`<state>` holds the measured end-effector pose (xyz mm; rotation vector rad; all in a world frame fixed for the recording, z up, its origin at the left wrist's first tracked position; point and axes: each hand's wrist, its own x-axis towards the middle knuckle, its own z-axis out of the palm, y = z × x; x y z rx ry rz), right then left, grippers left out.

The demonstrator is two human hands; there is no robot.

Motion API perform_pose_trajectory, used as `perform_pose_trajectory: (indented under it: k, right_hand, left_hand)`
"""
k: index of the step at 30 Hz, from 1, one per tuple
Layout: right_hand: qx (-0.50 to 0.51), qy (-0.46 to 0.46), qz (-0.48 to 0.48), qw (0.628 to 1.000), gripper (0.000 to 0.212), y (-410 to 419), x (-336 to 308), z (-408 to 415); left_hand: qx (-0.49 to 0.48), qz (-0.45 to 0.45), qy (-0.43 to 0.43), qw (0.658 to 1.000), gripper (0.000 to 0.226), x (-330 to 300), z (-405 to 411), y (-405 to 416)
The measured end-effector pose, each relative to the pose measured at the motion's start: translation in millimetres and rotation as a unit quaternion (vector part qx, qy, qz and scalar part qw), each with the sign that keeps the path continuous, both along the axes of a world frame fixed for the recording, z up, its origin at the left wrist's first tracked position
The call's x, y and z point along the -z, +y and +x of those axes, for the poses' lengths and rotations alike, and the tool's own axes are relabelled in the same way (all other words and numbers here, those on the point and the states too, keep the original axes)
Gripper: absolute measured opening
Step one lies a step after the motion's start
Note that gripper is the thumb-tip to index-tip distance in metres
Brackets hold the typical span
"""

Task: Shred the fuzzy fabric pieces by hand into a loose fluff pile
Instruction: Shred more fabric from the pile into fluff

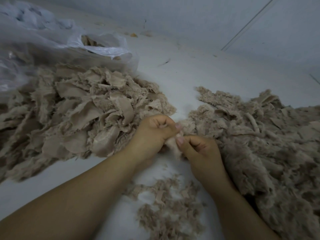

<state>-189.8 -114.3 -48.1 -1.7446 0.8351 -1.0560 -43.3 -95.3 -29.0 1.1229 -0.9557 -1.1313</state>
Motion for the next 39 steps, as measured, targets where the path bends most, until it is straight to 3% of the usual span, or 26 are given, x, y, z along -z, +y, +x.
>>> perform_pose_trajectory:
  k: [5,8,11,14,20,22,23,25,26,30,33,35,37,38,39]
  right_hand:
    - [0.049,-0.052,0.022,0.997,0.037,-1.0,2.6,-1.3]
    - [0.099,-0.084,0.052,0.990,0.041,-3.0,4.2,-1.1]
    - [0.063,-0.077,0.046,0.994,0.041,-3.1,2.5,-0.8]
    - [0.053,-0.062,0.035,0.996,0.035,-2.4,1.5,-2.1]
    - [0.105,-0.081,0.033,0.991,0.050,-3.2,4.0,-1.5]
    - [0.111,-0.088,0.038,0.989,0.044,-2.8,3.0,-0.9]
    - [0.112,-0.088,0.040,0.989,0.041,-2.8,2.6,-0.6]
    - [0.110,-0.088,0.047,0.989,0.045,-1.7,1.1,-0.7]
    - [0.104,-0.090,0.051,0.989,0.047,-0.8,0.0,-0.7]
    - [0.081,-0.096,0.056,0.991,0.037,0.1,-2.2,-2.5]
    - [0.063,-0.083,0.066,0.992,0.041,-0.1,-2.8,-1.7]
    - [0.103,-0.085,0.046,0.990,0.034,-1.4,-1.4,-0.8]
    - [0.136,-0.103,0.059,0.984,0.033,-2.6,-0.8,-0.1]
    - [0.141,-0.112,0.070,0.981,0.034,-3.1,0.1,-0.1]
    - [0.143,-0.120,0.079,0.979,0.036,-3.4,0.4,0.2]
  left_hand:
    - [-0.100,0.008,0.053,0.994,0.026,2.3,11.7,-7.3]
    - [-0.039,0.007,0.018,0.999,0.036,2.4,15.7,-7.0]
    - [0.069,0.022,-0.022,0.997,0.050,2.1,10.1,-3.8]
    - [0.065,-0.002,-0.033,0.997,0.028,3.0,6.2,-3.8]
    - [-0.053,-0.015,0.070,0.996,0.022,3.1,15.8,-8.1]
    - [0.035,-0.008,0.040,0.999,0.020,0.2,25.2,-5.7]
    - [0.146,0.006,0.009,0.989,0.018,-3.0,30.1,-2.7]
    - [0.346,0.050,-0.070,0.934,0.025,-9.4,33.9,4.5]
    - [0.370,0.067,-0.097,0.922,0.034,-9.7,31.6,5.1]
    - [0.222,0.102,-0.111,0.963,0.058,-7.1,16.4,0.3]
    - [0.186,0.074,-0.124,0.972,0.036,-3.6,11.6,1.2]
    - [0.112,0.017,-0.049,0.992,0.023,-5.5,12.3,-1.3]
    - [0.040,-0.048,0.092,0.994,0.010,-11.7,15.9,-9.3]
    - [0.019,-0.058,0.143,0.988,0.022,-12.2,17.5,-13.9]
    - [0.005,-0.059,0.140,0.988,0.036,-9.0,19.3,-17.4]
